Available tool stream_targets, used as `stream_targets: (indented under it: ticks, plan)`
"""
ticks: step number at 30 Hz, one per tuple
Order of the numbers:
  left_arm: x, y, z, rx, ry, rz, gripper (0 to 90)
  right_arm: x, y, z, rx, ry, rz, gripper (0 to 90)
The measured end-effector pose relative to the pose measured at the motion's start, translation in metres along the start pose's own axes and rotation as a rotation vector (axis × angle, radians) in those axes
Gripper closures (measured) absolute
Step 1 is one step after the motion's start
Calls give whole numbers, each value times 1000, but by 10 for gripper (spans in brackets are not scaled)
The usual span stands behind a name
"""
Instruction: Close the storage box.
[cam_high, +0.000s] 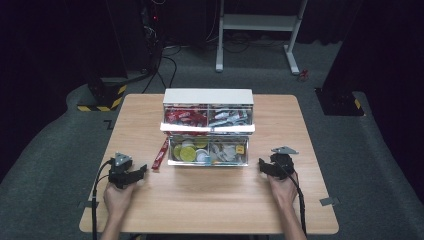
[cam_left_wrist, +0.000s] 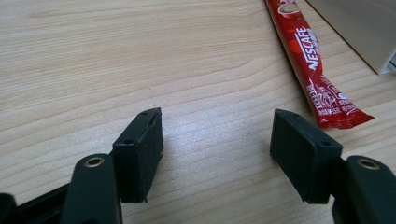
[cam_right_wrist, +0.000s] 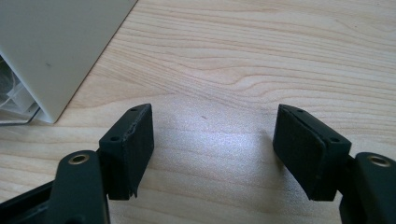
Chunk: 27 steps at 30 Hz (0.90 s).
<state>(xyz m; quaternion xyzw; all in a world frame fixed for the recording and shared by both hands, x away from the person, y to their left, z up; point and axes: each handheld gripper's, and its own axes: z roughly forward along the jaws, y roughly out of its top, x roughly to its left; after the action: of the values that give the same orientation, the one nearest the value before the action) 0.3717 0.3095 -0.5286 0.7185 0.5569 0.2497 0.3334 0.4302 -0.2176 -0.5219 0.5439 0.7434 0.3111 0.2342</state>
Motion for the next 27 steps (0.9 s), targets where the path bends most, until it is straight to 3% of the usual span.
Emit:
stream_targets:
  ticks: [9, 27]
  plan:
    - [0, 0, 0, 1, -1, 0, 349, 2, -2, 0, -12, -8, -10, 288]
    - [-1, 0, 0, 8, 3, 12, 343, 3, -5, -3, -3, -24, 17, 246]
